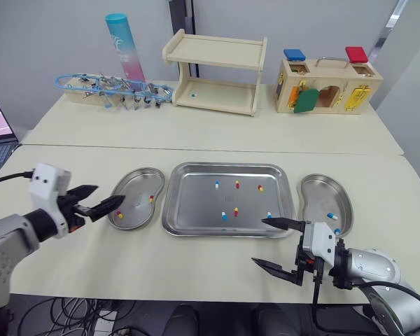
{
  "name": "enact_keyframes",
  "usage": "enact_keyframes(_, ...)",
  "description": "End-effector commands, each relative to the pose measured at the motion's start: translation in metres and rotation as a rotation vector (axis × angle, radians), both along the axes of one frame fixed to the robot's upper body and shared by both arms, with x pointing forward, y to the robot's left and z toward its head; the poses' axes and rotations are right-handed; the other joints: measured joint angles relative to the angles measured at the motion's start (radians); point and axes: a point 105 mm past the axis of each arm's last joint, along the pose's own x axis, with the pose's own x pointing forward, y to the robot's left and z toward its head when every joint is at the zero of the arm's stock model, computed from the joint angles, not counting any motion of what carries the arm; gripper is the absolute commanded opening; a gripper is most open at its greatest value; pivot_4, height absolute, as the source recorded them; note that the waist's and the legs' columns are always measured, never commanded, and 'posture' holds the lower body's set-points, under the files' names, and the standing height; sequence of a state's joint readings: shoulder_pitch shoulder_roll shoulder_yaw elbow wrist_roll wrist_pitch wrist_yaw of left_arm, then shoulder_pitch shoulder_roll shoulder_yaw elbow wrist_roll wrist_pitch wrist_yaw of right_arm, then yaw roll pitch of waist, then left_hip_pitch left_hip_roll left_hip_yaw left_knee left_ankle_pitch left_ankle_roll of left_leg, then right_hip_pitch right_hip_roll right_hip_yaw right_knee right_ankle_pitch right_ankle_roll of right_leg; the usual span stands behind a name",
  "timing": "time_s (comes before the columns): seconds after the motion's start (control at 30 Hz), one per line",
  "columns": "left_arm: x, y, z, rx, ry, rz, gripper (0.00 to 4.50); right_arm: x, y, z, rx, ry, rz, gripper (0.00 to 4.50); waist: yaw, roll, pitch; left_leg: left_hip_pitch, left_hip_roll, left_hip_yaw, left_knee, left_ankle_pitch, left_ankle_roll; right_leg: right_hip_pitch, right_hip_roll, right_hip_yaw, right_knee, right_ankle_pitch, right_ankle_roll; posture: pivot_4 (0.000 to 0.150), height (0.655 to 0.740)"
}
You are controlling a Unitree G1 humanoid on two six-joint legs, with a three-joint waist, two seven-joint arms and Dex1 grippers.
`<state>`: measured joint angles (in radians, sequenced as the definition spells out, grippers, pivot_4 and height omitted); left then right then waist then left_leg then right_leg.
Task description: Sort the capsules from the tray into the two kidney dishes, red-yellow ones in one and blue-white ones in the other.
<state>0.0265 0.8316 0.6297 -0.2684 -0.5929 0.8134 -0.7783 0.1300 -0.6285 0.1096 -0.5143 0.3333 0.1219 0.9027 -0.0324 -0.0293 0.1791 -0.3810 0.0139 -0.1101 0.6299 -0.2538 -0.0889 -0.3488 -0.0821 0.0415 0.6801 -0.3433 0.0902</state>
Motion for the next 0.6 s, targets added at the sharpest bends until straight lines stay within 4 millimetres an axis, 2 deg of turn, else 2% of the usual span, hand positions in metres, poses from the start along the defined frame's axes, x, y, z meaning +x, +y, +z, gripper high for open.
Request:
enact_keyframes(0.03, -0.012, 0.014, 0.02, 0.009, -0.096, 0.024, 4.47, 0.002, -0.002, 0.009, 0.004, -0.034, 0.014, 4.5, 0.0, 0.0, 0.0, 0.0, 0.0, 0.0, 0.0, 0.0, 0.0, 0.0, 0.0, 0.0, 0.0, 0.0, 0.0, 0.15, 0.74)
enact_keyframes(0.27, -0.036, 0.05, 0.002, 0.05, -0.095, 0.142, 4.47, 0.005, -0.027, 0.012, -0.059, -0.038, -0.027, 4.5, 0.0, 0.0, 0.0, 0.0, 0.0, 0.001, 0.0, 0.0, 0.0, 0.0, 0.0, 0.0, 0.0, 0.0, 0.0, 0.15, 0.74)
enact_keyframes(0.5, -0.066, 0.083, -0.03, 0.111, -0.028, 0.235, 4.47, 0.01, -0.102, 0.014, -0.212, -0.011, -0.195, 4.5, 0.003, -0.001, 0.0, 0.0, 0.0, 0.001, 0.0, 0.0, 0.0, 0.001, -0.001, 0.0, -0.001, 0.0, 0.0, 0.15, 0.74)
enact_keyframes(0.6, -0.082, 0.096, -0.045, 0.117, 0.027, 0.264, 4.47, 0.013, -0.152, 0.015, -0.307, 0.002, -0.327, 4.5, 0.003, -0.001, 0.0, 0.0, 0.0, 0.002, 0.0, 0.0, 0.0, 0.001, -0.001, 0.0, -0.001, 0.0, 0.0, 0.15, 0.74)
